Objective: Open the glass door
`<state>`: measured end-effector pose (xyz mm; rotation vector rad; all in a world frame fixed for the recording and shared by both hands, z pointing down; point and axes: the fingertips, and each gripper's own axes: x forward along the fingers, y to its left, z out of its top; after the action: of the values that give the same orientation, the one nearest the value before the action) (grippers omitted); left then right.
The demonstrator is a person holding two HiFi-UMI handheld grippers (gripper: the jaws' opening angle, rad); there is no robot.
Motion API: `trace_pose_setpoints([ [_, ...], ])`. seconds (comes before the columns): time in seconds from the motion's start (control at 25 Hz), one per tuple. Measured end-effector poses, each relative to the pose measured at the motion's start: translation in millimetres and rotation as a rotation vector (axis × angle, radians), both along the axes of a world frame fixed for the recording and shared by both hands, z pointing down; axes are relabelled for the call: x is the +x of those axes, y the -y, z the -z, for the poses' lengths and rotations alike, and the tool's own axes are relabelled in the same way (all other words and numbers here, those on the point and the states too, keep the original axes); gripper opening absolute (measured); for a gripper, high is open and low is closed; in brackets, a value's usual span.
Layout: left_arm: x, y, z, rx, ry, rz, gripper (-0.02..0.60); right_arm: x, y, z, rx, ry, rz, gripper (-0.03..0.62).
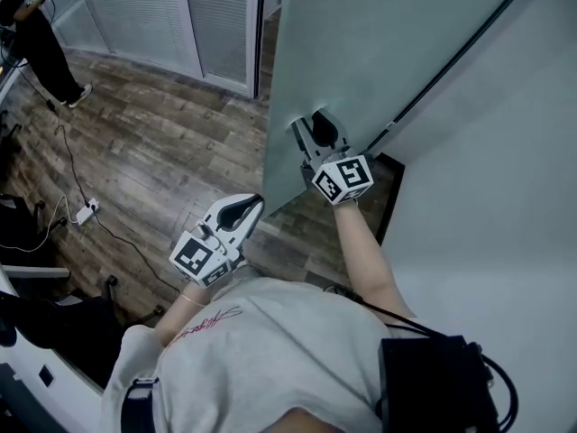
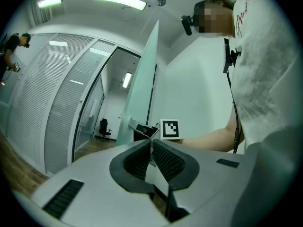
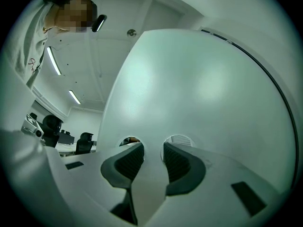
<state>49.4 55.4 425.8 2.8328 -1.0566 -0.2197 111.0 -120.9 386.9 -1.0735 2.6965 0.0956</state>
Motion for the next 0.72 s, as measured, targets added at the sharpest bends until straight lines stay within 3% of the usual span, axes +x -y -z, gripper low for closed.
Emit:
trace_pose_setpoints([
  [0.24,51,-38,-3,-0.020,0.000,-0.039,0.035,29,-39,2,0.002,0.002,0.027,0.133],
  [0.72,90,-56,6,0.028,0.052,-0.021,0.035,100,-102,-6,0.007,0.012,0.073,0.133],
])
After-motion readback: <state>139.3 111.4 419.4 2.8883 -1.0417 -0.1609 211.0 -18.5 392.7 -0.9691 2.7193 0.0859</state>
